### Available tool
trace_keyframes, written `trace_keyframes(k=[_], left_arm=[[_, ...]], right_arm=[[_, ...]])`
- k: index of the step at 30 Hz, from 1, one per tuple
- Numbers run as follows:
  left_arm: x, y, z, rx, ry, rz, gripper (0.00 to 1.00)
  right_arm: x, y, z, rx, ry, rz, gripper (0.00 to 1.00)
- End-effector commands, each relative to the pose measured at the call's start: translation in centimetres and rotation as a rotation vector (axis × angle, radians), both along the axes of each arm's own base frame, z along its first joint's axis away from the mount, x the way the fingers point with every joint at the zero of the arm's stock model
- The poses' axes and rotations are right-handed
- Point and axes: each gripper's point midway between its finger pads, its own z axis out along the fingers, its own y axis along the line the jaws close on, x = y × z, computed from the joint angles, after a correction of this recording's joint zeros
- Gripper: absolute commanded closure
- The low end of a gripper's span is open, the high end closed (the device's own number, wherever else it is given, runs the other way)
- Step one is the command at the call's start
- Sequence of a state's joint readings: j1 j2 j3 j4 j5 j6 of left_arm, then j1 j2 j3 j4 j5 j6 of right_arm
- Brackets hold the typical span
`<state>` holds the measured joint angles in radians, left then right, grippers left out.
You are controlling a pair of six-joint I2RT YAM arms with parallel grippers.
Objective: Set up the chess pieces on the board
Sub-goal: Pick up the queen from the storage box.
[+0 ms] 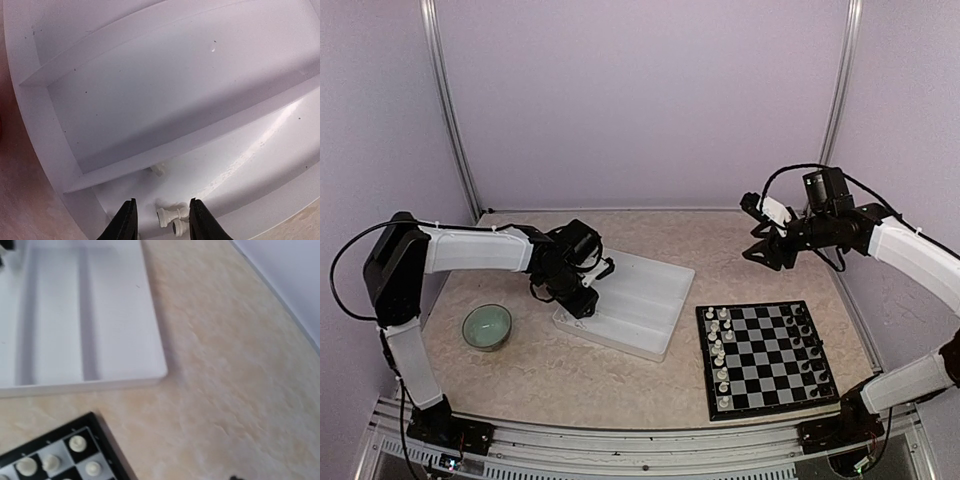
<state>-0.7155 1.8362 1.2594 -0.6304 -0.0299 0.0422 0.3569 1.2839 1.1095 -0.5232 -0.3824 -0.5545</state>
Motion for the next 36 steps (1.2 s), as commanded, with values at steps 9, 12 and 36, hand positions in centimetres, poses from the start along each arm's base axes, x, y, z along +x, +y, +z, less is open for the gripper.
trace_keyframes(k=[9, 12, 36], left_arm=[[2.3, -1.9, -3.0, 0.006, 0.035, -0.008, 0.68], [2.2, -1.4, -3.8, 0.017, 0.051, 0.021, 0.75], [-0.3, -6.4, 10.4, -0.661, -0.168, -0.001, 0.94]], right_arm=[[-2.4, 1.7, -0.7, 0.051, 0.081, 0.114, 0.42], [-2.4, 1.7, -0.9, 0.048, 0.082, 0.112, 0.42], [-0.4, 12.7, -0.6, 0.298, 0.445, 0.231, 0.40]])
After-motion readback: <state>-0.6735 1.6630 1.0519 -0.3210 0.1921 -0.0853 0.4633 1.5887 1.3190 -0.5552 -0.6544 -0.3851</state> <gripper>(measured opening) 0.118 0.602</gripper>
